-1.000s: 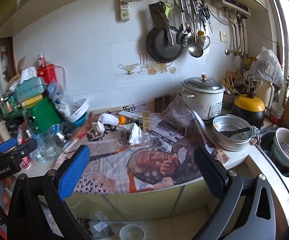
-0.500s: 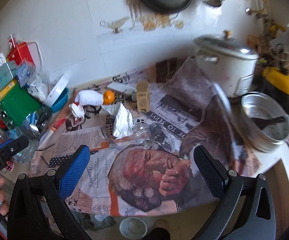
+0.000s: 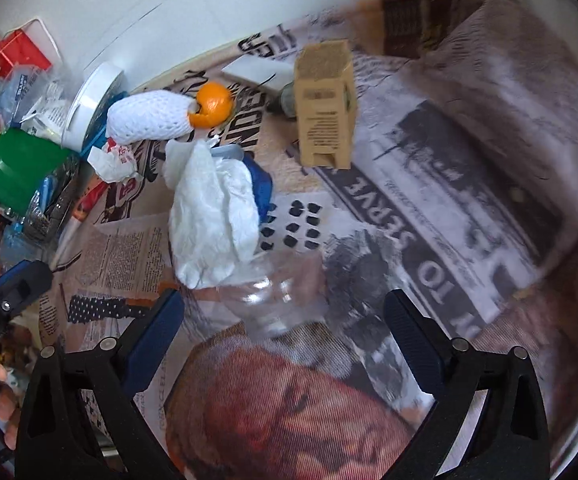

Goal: Collect trash
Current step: 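Grasp the clear plastic cup with the right gripper while the left gripper grasps the white tissue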

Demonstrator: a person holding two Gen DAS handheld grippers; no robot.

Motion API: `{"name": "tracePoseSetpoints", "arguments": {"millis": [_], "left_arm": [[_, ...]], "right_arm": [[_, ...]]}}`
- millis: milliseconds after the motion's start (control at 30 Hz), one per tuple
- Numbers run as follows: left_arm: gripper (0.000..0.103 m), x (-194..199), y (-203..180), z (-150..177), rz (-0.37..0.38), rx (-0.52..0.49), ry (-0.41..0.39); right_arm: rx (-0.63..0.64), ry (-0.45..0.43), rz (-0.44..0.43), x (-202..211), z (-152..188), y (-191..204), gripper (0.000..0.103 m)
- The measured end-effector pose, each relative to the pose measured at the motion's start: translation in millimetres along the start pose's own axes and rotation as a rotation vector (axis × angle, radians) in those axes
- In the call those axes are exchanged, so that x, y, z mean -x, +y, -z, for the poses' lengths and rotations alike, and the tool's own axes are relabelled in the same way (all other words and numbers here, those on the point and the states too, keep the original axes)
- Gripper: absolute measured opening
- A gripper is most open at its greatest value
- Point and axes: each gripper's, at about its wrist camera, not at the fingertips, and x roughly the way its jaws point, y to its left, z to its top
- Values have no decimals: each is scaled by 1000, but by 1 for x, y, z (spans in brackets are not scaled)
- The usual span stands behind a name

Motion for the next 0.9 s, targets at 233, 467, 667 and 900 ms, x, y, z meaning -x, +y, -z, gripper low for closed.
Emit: {"name": "tracePoseSetpoints", "arguments": {"millis": [233,467,667,900], "left_arm": [[103,-26,-29,-11,7,-31,38],[99,-54,-73,-18,61,-113,66],[72,-73,-91,-24,76,-76,89],[6,-80,-90,-21,108,-67,127]], "right_arm": [[19,67,-75,-10,-4,-12,61],[-73,10,-4,35,5,-51,61],[-119,-14,61,61,5,-77,61],[-128,-47,69,69,6,-72,61]]}}
